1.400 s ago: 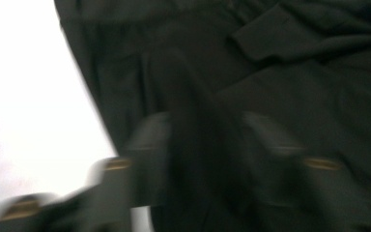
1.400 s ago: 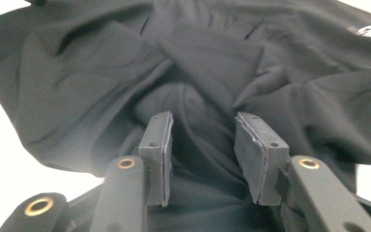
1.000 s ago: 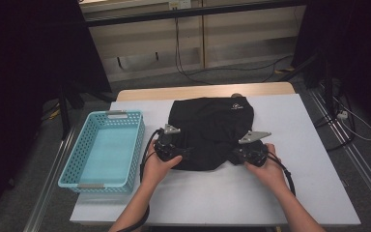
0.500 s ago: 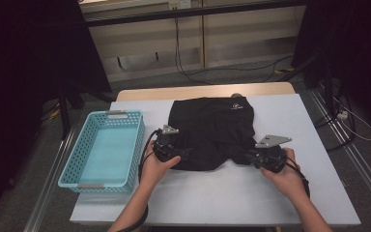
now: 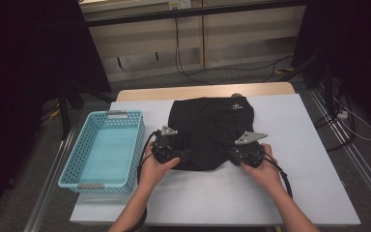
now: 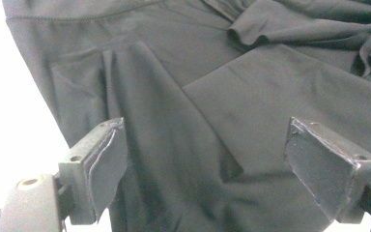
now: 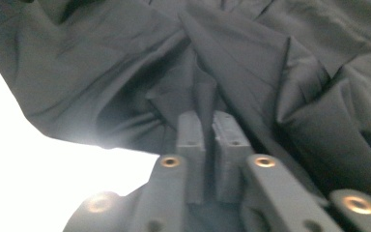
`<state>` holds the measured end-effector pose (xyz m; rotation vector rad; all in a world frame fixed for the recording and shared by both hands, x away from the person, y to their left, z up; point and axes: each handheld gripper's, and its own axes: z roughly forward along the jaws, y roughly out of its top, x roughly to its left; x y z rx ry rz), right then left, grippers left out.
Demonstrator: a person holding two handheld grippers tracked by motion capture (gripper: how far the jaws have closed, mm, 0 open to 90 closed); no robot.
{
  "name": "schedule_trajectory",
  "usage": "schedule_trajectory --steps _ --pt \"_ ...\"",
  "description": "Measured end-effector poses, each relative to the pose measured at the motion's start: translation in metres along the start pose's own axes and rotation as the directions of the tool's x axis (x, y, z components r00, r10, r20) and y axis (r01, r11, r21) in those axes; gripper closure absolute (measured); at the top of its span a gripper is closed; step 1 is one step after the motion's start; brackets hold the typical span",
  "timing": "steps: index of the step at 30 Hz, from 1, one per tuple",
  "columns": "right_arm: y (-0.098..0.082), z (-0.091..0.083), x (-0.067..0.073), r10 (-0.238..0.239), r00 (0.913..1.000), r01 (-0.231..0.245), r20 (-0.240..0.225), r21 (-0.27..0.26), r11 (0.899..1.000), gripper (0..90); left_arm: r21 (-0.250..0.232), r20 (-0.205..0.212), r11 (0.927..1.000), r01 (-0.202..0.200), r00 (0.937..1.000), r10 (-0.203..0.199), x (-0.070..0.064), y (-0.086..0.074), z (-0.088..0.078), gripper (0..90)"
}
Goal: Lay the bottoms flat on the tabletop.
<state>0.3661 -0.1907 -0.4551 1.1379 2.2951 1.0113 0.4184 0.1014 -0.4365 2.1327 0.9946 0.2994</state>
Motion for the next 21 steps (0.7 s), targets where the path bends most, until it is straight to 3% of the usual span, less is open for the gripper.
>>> schedule_trajectory --steps 3,9,14,17,19,21 --pt "-0.002 -0.008 -0.004 0.017 0.9998 -0.017 -0.011 0.013 1.000 86.0 -0.005 -0.006 1.0000 0.005 1.0000 -0.005 0.001 0.000 -0.001 15.8" --pt "-0.019 -0.042 -0.014 0.044 0.9990 -0.044 -0.001 -0.023 0.999 86.8 -0.015 -0.003 0.9999 -0.003 1.0000 0.003 0.000 0.004 -0.004 15.8" --pt "-0.034 -0.065 -0.019 0.040 0.9991 -0.040 0.012 0.011 0.999 86.7 -0.019 0.006 0.9998 0.000 1.0000 0.000 -0.002 0.006 -0.003 15.8" --pt "-0.043 -0.073 -0.021 0.024 0.9988 -0.026 0.042 0.042 0.999 85.7 -0.024 0.009 0.9997 -0.001 1.0000 0.001 -0.003 0.007 -0.002 15.8" --pt "-0.045 -0.077 -0.024 0.038 0.9981 -0.041 0.048 0.050 0.998 80.6 -0.021 0.012 0.9998 -0.001 0.9999 0.001 -0.003 0.008 -0.001 15.8" --pt "-0.044 -0.080 -0.025 0.052 0.9972 -0.053 0.054 0.025 0.998 70.3 -0.025 0.014 0.9997 0.000 0.9999 0.001 -0.004 0.009 0.000 15.8"
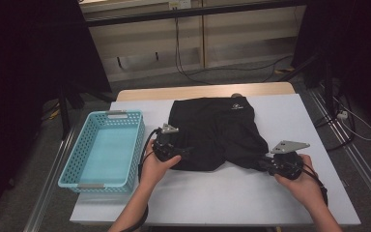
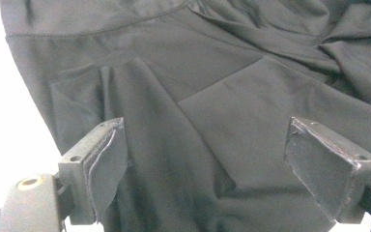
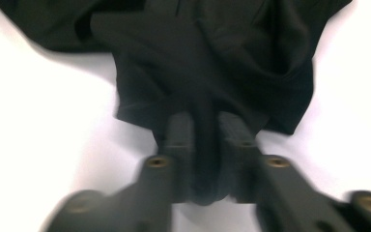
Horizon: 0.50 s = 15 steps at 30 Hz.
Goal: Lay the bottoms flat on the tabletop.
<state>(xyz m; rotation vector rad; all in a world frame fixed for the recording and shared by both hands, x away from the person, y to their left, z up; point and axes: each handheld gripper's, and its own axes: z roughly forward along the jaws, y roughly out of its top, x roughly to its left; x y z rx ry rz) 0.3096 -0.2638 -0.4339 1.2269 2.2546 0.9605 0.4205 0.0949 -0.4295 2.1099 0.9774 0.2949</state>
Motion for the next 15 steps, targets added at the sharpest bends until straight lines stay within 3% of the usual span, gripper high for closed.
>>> schedule_trajectory --steps 4,7,10,14,15 --pt "0.010 0.002 0.007 -0.007 0.9998 0.006 -0.017 -0.056 0.998 52.7 0.001 0.000 1.0000 -0.004 1.0000 0.004 -0.001 0.000 0.001 15.8" --pt "0.018 0.015 0.015 -0.023 0.9991 0.021 -0.035 -0.066 0.998 49.1 0.003 0.000 1.0000 -0.006 1.0000 0.006 -0.001 0.000 0.001 15.8" --pt "0.027 0.034 0.023 -0.056 0.9970 0.054 -0.053 -0.042 0.998 49.2 0.006 -0.005 0.9999 -0.010 0.9999 0.010 -0.002 -0.002 0.000 15.8" --pt "0.037 0.055 0.033 -0.091 0.9950 0.091 -0.041 -0.019 0.996 48.7 0.008 -0.001 1.0000 -0.005 1.0000 0.005 0.000 -0.003 -0.002 15.8" --pt "0.038 0.059 0.035 -0.095 0.9947 0.094 -0.041 -0.014 0.995 52.0 0.007 -0.002 1.0000 -0.002 1.0000 0.002 0.000 -0.004 -0.003 15.6"
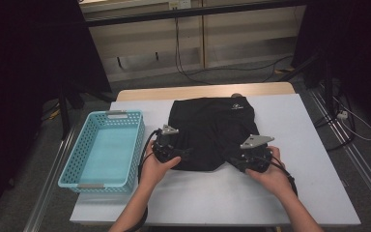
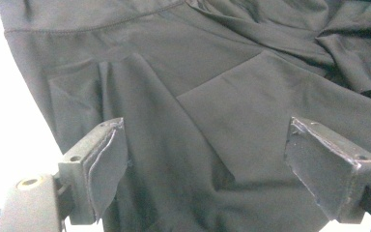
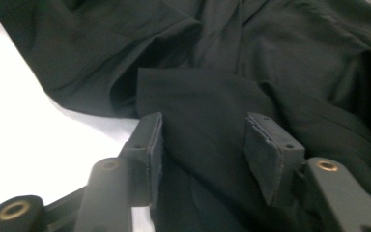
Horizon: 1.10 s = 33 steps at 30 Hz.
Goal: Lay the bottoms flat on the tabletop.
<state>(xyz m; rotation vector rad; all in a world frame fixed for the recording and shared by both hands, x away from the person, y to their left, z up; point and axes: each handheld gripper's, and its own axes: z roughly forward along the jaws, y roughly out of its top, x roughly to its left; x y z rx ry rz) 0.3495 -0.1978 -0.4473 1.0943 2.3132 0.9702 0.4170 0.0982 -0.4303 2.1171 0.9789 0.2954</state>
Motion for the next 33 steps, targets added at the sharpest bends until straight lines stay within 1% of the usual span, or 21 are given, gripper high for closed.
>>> schedule_trajectory --steps 1,2,3,4,5,6,8,10,11,13,16,18,19,20,22,25,27,29,31,32,33 --pt "0.000 0.003 0.001 -0.012 0.9999 0.012 0.000 0.009 1.000 56.8 0.003 0.002 1.0000 0.001 1.0000 -0.001 0.001 0.000 -0.001 15.6" --pt "0.000 0.005 0.001 -0.019 0.9998 0.019 0.004 0.014 1.000 64.0 0.000 0.003 1.0000 0.004 1.0000 -0.004 0.001 -0.001 -0.001 15.6" --pt "0.000 0.005 0.001 -0.023 0.9997 0.023 0.002 0.019 1.000 75.9 -0.002 -0.002 1.0000 0.003 1.0000 -0.003 0.001 -0.001 -0.001 15.6" --pt "-0.001 0.005 -0.001 -0.020 0.9997 0.021 -0.016 0.020 1.000 80.9 -0.001 -0.004 1.0000 0.003 1.0000 -0.003 0.002 -0.002 -0.001 15.6" --pt "-0.001 0.004 -0.004 0.001 0.9998 0.000 -0.018 0.013 1.000 83.8 0.000 -0.005 1.0000 0.005 1.0000 -0.005 0.002 -0.002 -0.002 15.6" --pt "-0.002 0.002 -0.007 0.015 0.9998 -0.015 -0.016 0.000 1.000 84.4 0.005 -0.001 1.0000 0.005 1.0000 -0.005 0.003 -0.002 -0.002 15.6" --pt "-0.003 -0.006 -0.013 0.040 0.9992 -0.040 -0.008 -0.024 0.999 85.0 0.002 -0.006 1.0000 0.005 1.0000 -0.005 0.003 -0.002 -0.003 15.6" --pt "-0.006 -0.015 -0.019 0.074 0.9972 -0.075 -0.013 -0.046 0.996 86.0 0.001 -0.003 1.0000 0.007 1.0000 -0.007 0.003 -0.002 -0.004 15.5" --pt "-0.008 -0.020 -0.022 0.082 0.9965 -0.083 -0.009 -0.059 0.995 86.2 -0.001 -0.004 1.0000 0.008 1.0000 -0.008 0.003 -0.001 -0.004 15.5" --pt "-0.013 -0.031 -0.027 0.108 0.9941 -0.108 0.002 -0.081 0.991 86.1 -0.005 -0.002 1.0000 0.005 1.0000 -0.005 0.002 0.000 -0.004 15.5" --pt "-0.023 -0.050 -0.037 0.150 0.9882 -0.146 0.030 -0.121 0.982 86.5 0.000 0.004 1.0000 -0.001 1.0000 0.001 -0.001 0.001 -0.001 15.4" --pt "-0.030 -0.061 -0.045 0.193 0.9798 -0.183 0.053 -0.148 0.972 86.6 0.005 0.009 1.0000 -0.005 0.9999 0.005 -0.003 0.002 0.001 15.5" --pt "-0.033 -0.065 -0.049 0.201 0.9775 -0.189 0.064 -0.157 0.969 86.6 0.006 0.011 0.9999 -0.009 0.9999 0.009 -0.004 0.002 0.002 15.5" --pt "-0.036 -0.068 -0.053 0.216 0.9734 -0.202 0.076 -0.162 0.966 86.6 0.007 0.013 0.9999 -0.013 0.9998 0.013 -0.005 0.003 0.003 15.4" --pt "-0.044 -0.074 -0.060 0.238 0.9665 -0.220 0.097 -0.169 0.961 86.6 0.011 0.021 0.9998 -0.015 0.9997 0.015 -0.006 0.004 0.005 15.5" --pt "-0.053 -0.079 -0.068 0.269 0.9558 -0.247 0.118 -0.171 0.954 86.5 0.008 0.020 0.9997 -0.022 0.9996 0.022 -0.007 0.005 0.007 15.4" --pt "-0.057 -0.083 -0.073 0.287 0.9483 -0.262 0.136 -0.175 0.949 86.5 0.006 0.020 0.9998 -0.019 0.9996 0.019 -0.007 0.005 0.007 15.4" --pt "-0.062 -0.085 -0.078 0.305 0.9395 -0.278 0.156 -0.174 0.945 86.3 0.006 0.026 0.9999 -0.015 0.9996 0.015 -0.007 0.006 0.007 15.4" --pt "-0.066 -0.088 -0.081 0.330 0.9273 -0.302 0.177 -0.168 0.938 84.6 0.005 0.025 0.9999 -0.016 0.9996 0.016 -0.007 0.006 0.006 15.5" --pt "-0.067 -0.089 -0.082 0.344 0.9196 -0.317 0.190 -0.158 0.935 82.8 0.002 0.021 0.9998 -0.019 0.9996 0.019 -0.007 0.006 0.006 15.4" --pt "-0.068 -0.090 -0.083 0.348 0.9159 -0.320 0.201 -0.157 0.934 78.8 -0.001 0.020 0.9998 -0.018 0.9996 0.018 -0.007 0.006 0.006 15.4"
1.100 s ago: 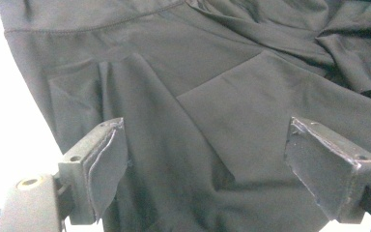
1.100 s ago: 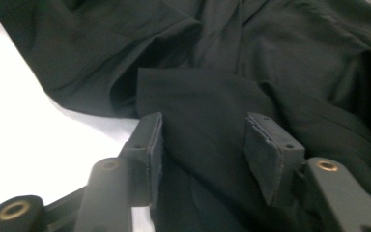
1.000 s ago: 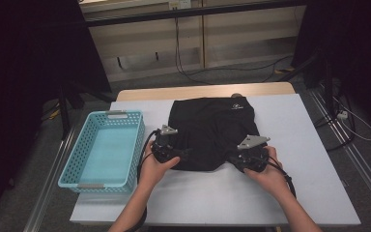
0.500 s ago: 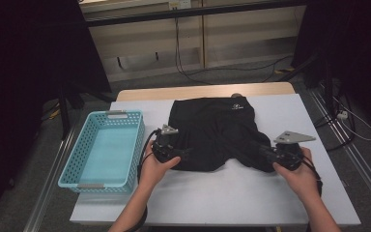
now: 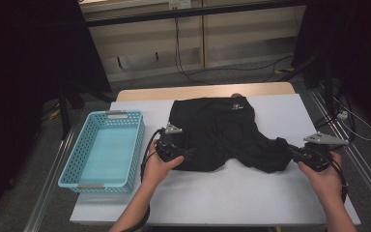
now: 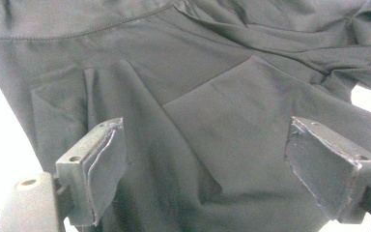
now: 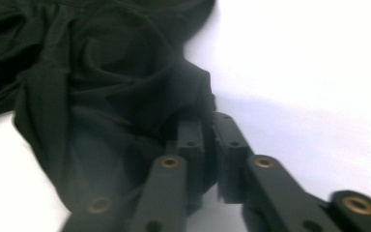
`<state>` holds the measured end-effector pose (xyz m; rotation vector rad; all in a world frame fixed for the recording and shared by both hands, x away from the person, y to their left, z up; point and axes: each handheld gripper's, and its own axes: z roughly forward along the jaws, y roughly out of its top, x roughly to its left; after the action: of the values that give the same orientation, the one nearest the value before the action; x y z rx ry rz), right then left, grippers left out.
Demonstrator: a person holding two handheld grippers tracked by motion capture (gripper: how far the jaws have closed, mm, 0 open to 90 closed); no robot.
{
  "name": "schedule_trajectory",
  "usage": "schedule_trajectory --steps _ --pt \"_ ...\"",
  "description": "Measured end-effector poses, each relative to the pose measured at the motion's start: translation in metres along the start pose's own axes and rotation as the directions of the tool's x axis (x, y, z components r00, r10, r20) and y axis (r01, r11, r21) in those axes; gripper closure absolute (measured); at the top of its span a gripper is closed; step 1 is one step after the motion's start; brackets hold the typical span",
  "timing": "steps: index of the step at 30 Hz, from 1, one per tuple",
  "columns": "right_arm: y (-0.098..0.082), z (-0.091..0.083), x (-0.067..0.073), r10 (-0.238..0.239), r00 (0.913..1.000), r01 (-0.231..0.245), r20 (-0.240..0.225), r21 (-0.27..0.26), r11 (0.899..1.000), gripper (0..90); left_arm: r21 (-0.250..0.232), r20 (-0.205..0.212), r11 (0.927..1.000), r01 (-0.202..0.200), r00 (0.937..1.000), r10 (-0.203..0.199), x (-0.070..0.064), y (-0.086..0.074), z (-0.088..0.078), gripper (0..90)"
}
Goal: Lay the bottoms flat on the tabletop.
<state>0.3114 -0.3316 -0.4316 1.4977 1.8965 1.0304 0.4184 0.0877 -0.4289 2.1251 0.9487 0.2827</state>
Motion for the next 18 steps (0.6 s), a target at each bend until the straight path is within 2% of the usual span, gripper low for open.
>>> schedule_trajectory --steps 3,6,8,10,11,13,15,16,18 --pt "0.002 -0.004 0.002 -0.017 0.9994 0.018 0.030 -0.020 1.000 65.0 0.002 0.004 1.0000 0.000 1.0000 0.000 0.000 0.001 -0.001 15.4" --pt "0.009 -0.008 0.011 -0.034 0.9980 0.036 0.053 -0.049 0.998 49.1 0.001 0.005 1.0000 0.003 1.0000 -0.003 0.000 0.001 -0.001 15.3" --pt "0.013 -0.008 0.019 -0.052 0.9974 0.055 0.051 -0.058 0.997 47.7 -0.001 0.005 1.0000 0.004 1.0000 -0.004 0.000 0.000 -0.001 15.2" --pt "0.016 -0.004 0.030 -0.080 0.9966 0.079 -0.016 -0.058 0.995 48.3 0.001 0.005 1.0000 0.002 1.0000 -0.002 0.000 0.000 -0.001 15.1" --pt "0.016 -0.001 0.037 -0.096 0.9940 0.094 -0.052 -0.046 0.995 51.6 -0.003 0.003 1.0000 0.003 1.0000 -0.003 0.000 0.000 0.000 15.1" --pt "0.014 0.008 0.051 -0.146 0.9821 0.145 -0.119 -0.014 0.989 56.1 -0.001 0.004 1.0000 0.001 1.0000 -0.001 0.000 0.000 0.000 15.1" --pt "0.010 0.019 0.065 -0.198 0.9646 0.206 -0.174 0.029 0.978 63.5 0.000 0.003 1.0000 -0.001 1.0000 0.001 0.000 0.000 0.000 15.1" --pt "0.008 0.025 0.071 -0.219 0.9561 0.232 -0.195 0.047 0.972 64.8 0.002 0.003 1.0000 -0.003 1.0000 0.003 0.000 -0.001 -0.001 15.1" --pt "0.005 0.033 0.080 -0.242 0.9473 0.263 -0.210 0.077 0.962 64.8 -0.001 0.000 1.0000 -0.001 1.0000 0.001 0.000 -0.001 -0.002 15.1"
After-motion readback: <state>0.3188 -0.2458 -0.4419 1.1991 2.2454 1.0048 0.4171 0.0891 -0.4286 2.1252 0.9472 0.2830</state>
